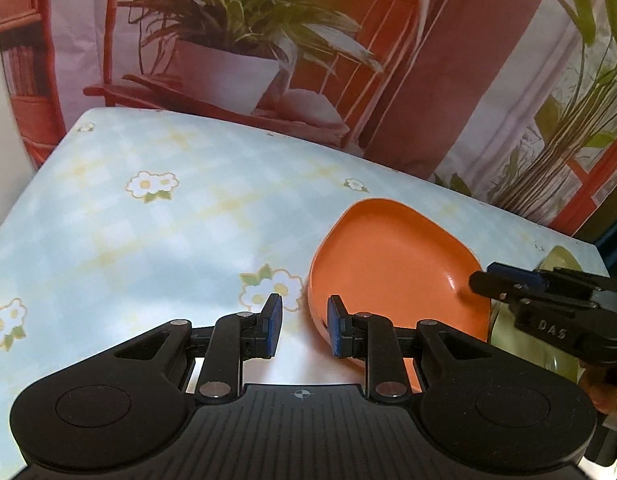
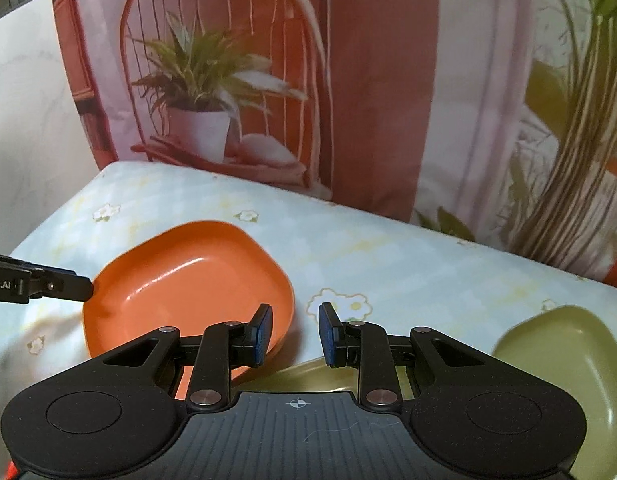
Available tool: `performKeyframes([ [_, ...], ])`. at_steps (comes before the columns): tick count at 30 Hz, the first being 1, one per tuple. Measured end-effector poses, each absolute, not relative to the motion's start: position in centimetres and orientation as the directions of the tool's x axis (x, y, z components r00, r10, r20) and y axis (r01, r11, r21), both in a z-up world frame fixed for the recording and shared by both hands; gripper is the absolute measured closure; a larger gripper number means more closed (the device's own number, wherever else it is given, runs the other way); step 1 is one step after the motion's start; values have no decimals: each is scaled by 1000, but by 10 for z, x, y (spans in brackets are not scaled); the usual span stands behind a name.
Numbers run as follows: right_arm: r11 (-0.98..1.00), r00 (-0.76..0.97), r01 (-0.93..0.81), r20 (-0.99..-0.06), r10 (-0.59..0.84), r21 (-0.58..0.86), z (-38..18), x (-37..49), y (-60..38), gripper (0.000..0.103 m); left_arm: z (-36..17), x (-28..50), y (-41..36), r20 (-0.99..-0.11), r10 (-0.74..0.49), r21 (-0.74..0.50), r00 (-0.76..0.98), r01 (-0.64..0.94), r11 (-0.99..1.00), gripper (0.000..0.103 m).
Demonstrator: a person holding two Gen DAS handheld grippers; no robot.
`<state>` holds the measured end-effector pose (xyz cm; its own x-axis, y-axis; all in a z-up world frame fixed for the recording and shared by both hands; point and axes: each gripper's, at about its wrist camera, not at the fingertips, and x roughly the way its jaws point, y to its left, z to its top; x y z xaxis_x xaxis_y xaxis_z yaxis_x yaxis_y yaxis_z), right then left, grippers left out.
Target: Organize plates and bowls
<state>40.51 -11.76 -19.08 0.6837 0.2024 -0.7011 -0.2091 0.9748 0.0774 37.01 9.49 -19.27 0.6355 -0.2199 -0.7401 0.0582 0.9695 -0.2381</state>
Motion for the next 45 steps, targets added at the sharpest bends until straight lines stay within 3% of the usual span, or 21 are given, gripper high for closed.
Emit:
performKeyframes([
  [3, 973, 670, -215, -713, 207, 80, -196, 409, -117, 79, -196, 374, 91, -743, -232, -238, 628, 76, 968, 78],
  [6, 971, 658, -224, -721, 218, 90, -200, 412, -115, 84, -199, 374, 87, -738, -245, -228, 629, 109, 967, 91],
  [8, 968, 650, -226, -723, 235, 111, -201, 412, -114, 89, -198, 373, 85, -736, -242, -215, 632, 120, 969, 91],
  [27, 982, 773, -133, -606, 187, 134, -117, 356, -169, 93, -126, 331, 30, -653, -351, -207, 671, 287, 935, 90],
  [45, 987, 789, -37, -602, 125, 157, -129, 297, -233, 93, -146, 329, -31, -702, -395, -191, 592, 378, 906, 90],
])
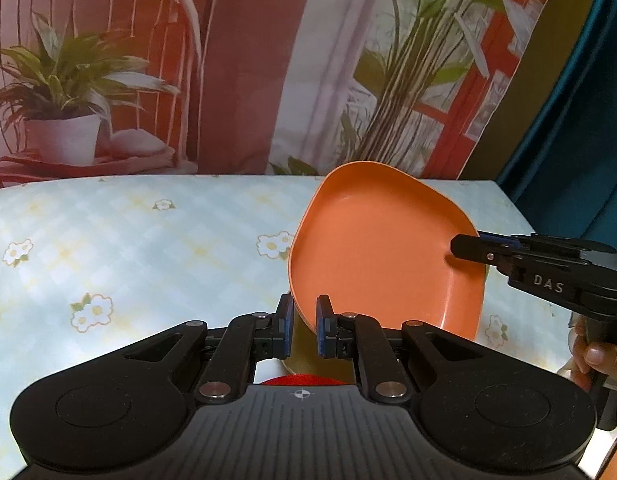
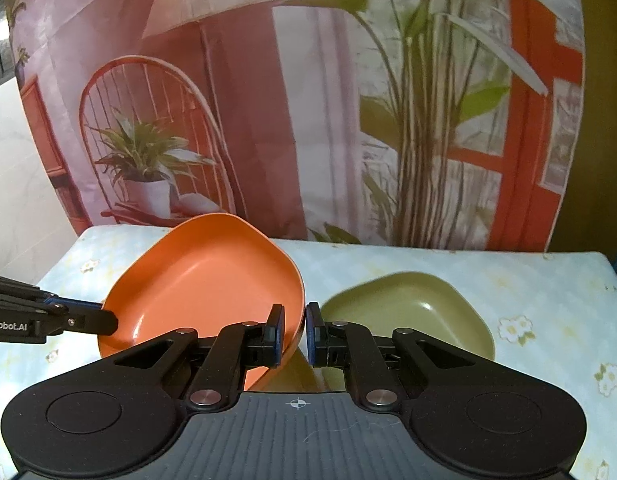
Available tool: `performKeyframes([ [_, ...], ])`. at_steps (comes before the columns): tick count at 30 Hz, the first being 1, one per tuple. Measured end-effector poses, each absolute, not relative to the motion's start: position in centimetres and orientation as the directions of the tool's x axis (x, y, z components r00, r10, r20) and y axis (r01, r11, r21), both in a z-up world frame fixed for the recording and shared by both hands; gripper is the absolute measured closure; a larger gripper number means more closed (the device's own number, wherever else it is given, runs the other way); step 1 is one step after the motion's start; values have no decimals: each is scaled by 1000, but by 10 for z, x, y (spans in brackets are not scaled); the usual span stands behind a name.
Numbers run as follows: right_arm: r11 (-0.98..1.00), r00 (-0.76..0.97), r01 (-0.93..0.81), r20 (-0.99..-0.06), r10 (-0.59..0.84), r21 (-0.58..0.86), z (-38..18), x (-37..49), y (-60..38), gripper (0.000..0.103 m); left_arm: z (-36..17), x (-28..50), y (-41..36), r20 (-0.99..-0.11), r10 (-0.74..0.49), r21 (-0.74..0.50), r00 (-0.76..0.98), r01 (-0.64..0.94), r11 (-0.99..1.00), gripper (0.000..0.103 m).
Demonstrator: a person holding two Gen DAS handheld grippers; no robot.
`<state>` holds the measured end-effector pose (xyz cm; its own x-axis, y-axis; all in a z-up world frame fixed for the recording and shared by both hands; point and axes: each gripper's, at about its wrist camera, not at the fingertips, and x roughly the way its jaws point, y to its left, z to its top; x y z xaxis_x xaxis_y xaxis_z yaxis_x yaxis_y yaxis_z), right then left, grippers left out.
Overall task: Organize plates and bowls
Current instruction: 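Grip the orange plate rim with both tools and lift it onto a green plate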
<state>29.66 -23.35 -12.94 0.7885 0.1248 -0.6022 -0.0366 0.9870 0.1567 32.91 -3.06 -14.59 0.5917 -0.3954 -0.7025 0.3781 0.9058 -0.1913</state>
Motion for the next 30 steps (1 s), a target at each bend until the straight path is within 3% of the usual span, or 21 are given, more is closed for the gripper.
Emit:
performKeyframes([
  [30, 984, 758, -32, -638, 139, 176, -160, 298, -246, 93, -178, 345, -53, -796, -338, -116, 502, 422, 899, 89],
])
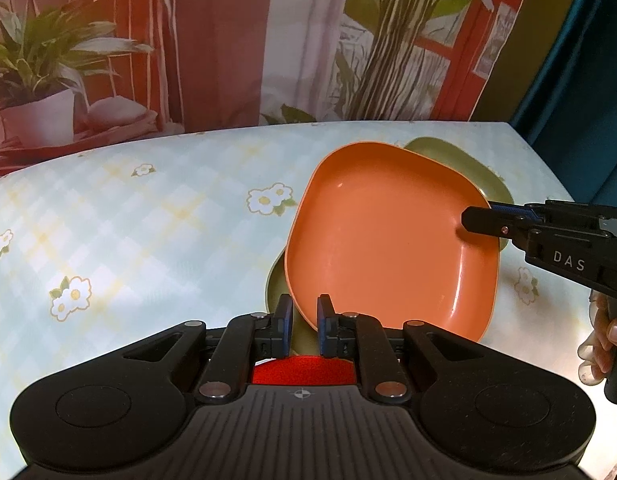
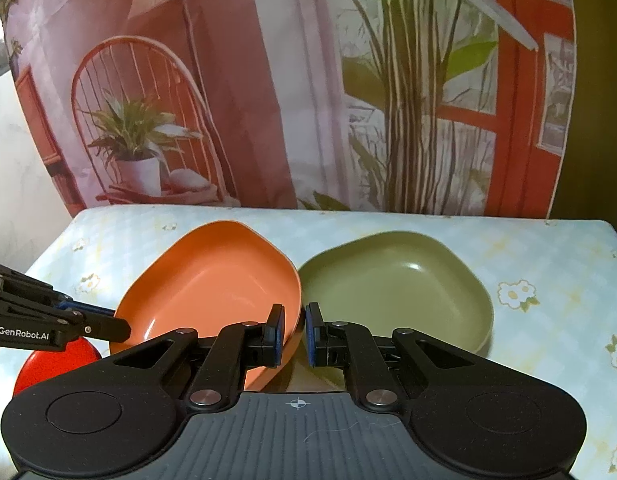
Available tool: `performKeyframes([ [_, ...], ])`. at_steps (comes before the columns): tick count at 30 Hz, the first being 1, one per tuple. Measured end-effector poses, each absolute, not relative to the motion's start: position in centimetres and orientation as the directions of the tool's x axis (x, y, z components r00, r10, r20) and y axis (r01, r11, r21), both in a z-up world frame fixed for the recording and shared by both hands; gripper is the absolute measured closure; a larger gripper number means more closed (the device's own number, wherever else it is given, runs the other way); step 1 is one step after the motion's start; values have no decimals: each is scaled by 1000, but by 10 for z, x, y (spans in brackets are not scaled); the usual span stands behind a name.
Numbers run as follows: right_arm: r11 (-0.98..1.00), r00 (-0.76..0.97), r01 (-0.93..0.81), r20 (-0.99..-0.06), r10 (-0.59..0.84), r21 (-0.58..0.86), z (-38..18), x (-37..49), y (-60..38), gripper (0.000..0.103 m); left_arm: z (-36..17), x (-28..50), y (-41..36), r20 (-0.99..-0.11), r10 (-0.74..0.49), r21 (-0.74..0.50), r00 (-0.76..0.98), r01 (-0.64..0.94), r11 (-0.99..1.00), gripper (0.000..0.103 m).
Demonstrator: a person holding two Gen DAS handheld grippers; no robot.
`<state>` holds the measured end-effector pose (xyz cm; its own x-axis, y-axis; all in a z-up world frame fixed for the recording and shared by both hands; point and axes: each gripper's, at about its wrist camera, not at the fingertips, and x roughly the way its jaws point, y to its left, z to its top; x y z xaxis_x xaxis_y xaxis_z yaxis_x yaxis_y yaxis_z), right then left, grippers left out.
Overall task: Organize plates and bowls
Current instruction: 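Grip the orange plate rim with both tools and lift it onto a green plate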
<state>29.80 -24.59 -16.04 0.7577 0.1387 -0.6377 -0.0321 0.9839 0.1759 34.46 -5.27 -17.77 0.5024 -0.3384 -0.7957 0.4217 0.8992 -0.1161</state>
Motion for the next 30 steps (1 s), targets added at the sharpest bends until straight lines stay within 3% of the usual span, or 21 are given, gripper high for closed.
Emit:
performKeyframes([
  [30, 995, 723, -51, -684, 94, 83, -180, 281, -219, 91, -184, 346, -44, -808, -315, -99, 498, 413, 905, 89],
])
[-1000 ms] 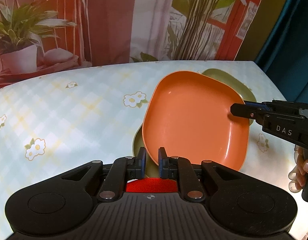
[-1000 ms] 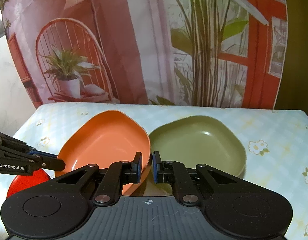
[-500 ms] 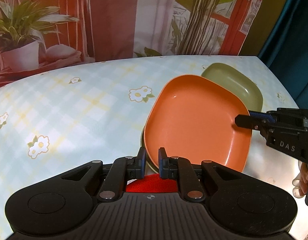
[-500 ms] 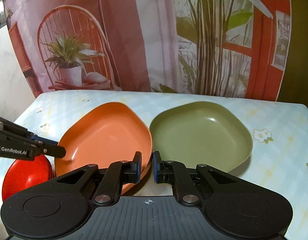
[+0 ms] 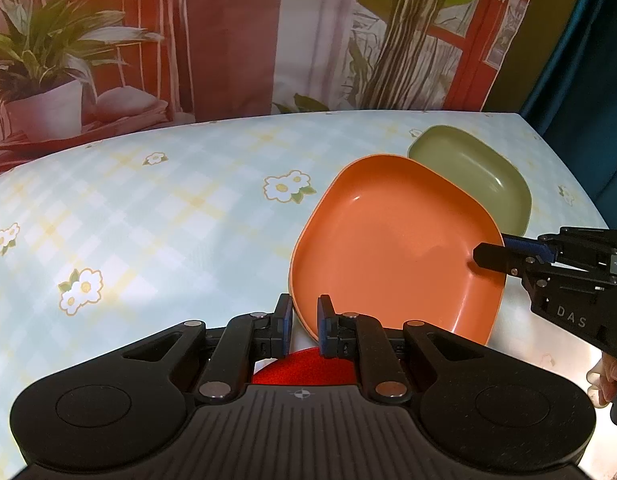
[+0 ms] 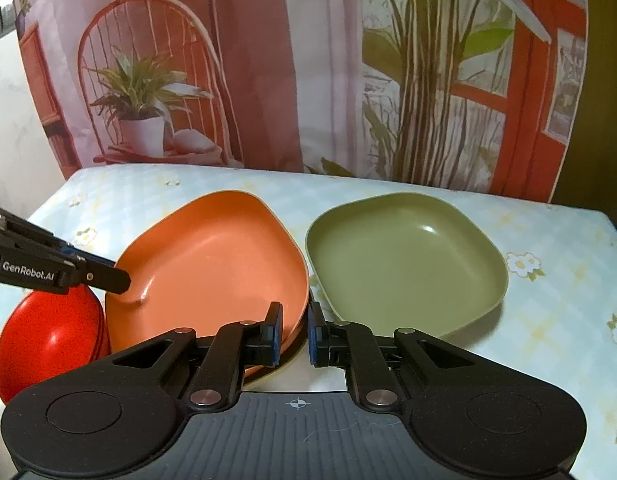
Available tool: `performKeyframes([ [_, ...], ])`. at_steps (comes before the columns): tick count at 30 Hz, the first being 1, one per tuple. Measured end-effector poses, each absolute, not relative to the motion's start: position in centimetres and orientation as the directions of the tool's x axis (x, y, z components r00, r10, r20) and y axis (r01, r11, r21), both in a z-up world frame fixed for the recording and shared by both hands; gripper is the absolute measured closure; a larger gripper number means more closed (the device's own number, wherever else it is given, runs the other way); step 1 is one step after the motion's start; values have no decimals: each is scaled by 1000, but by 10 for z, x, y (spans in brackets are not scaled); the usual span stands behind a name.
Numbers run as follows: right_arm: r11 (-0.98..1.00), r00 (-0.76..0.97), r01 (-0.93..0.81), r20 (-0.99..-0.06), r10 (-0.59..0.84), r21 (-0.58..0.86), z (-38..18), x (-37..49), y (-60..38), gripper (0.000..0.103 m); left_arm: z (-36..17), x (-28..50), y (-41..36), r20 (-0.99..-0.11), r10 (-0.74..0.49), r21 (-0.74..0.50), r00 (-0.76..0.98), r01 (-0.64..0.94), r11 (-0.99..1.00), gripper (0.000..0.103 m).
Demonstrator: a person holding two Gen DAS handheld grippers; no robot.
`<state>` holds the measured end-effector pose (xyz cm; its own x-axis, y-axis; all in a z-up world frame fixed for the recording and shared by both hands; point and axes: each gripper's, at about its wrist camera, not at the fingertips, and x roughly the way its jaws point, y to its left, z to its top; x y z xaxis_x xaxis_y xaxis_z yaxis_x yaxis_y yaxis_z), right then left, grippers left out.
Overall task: Organize plates and bowls
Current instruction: 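Grip the orange plate rim with both tools and lift it onto a green plate, then open both tools and move them to the other green plate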
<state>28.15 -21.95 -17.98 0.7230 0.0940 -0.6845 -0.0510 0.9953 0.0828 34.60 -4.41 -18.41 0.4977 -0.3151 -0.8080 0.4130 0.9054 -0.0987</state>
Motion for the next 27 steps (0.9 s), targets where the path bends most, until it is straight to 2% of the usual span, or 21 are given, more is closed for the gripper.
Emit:
performKeyframes([
  [5, 996, 720, -48, -689, 84, 71, -181, 281, -218, 90, -184, 345, -43, -808, -311, -101, 500, 403, 910, 88],
  [7, 997, 720, -45, -690, 73, 58, -180, 281, -216, 89, -183, 345, -42, -807, -301, -97, 508, 389, 916, 76],
  [9, 998, 723, -43, -688, 67, 52, -180, 281, -216, 85, -182, 344, -40, -800, -303, -100, 518, 383, 918, 71],
  [21, 1000, 752, -23, -659, 17, 0, -171, 274, -230, 83, -168, 340, -39, -768, -321, -121, 554, 366, 923, 69],
  [27, 999, 781, 22, -625, 5, 36, -153, 273, -248, 83, -159, 339, -44, -751, -336, -134, 569, 367, 921, 69],
])
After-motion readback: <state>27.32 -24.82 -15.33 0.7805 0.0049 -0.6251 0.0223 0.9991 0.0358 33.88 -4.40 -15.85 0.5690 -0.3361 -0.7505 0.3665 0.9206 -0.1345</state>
